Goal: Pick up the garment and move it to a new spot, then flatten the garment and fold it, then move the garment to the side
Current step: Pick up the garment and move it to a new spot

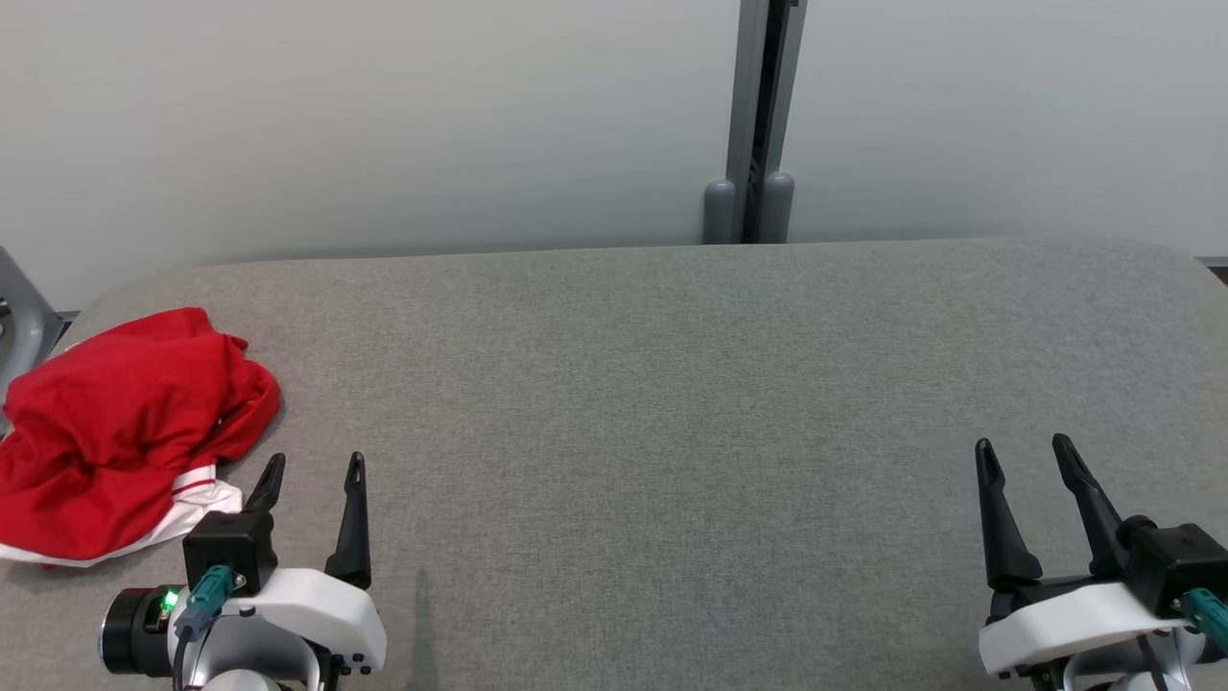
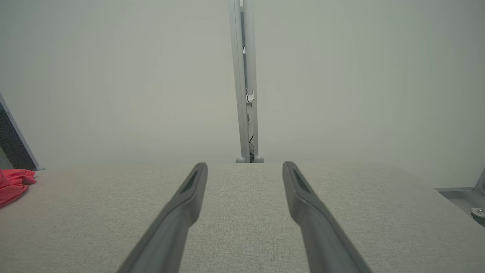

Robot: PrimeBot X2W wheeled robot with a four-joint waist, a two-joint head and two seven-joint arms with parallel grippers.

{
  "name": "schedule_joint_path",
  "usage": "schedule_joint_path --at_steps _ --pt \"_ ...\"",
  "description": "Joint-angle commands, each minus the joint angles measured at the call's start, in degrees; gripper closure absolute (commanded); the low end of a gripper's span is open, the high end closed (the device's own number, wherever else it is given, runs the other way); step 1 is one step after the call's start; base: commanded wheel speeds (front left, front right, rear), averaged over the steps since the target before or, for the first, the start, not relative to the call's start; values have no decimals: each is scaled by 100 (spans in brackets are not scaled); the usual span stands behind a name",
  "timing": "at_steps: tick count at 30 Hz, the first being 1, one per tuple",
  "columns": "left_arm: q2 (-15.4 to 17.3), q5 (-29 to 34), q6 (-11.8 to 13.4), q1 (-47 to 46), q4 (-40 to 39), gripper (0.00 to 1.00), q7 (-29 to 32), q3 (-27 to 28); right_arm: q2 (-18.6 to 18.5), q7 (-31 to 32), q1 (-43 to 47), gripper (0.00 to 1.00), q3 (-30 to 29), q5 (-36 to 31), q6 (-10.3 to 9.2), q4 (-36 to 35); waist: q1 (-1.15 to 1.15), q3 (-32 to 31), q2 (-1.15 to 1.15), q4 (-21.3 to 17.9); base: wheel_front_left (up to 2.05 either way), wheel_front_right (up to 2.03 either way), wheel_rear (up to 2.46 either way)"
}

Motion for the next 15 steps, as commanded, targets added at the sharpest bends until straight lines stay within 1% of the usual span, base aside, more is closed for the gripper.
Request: schedule_joint_path --at_steps 1,5,7,15 --pt "21 -2 28 -133 -4 0 -39 8 -16 16 9 0 -6 -22 10 -31 0 7 0 78 0 0 0" --pt "18 -17 54 -160 6 0 -59 7 -19 45 -4 0 33 -107 10 -126 0 23 0 363 0 0 0" --pt "15 -28 59 -194 0 0 -67 -8 3 73 12 0 42 -32 10 -165 0 35 0 558 0 0 0" --pt "26 -85 100 -221 -22 0 -132 28 35 116 -31 0 169 -91 10 -245 0 97 0 1445 0 0 0"
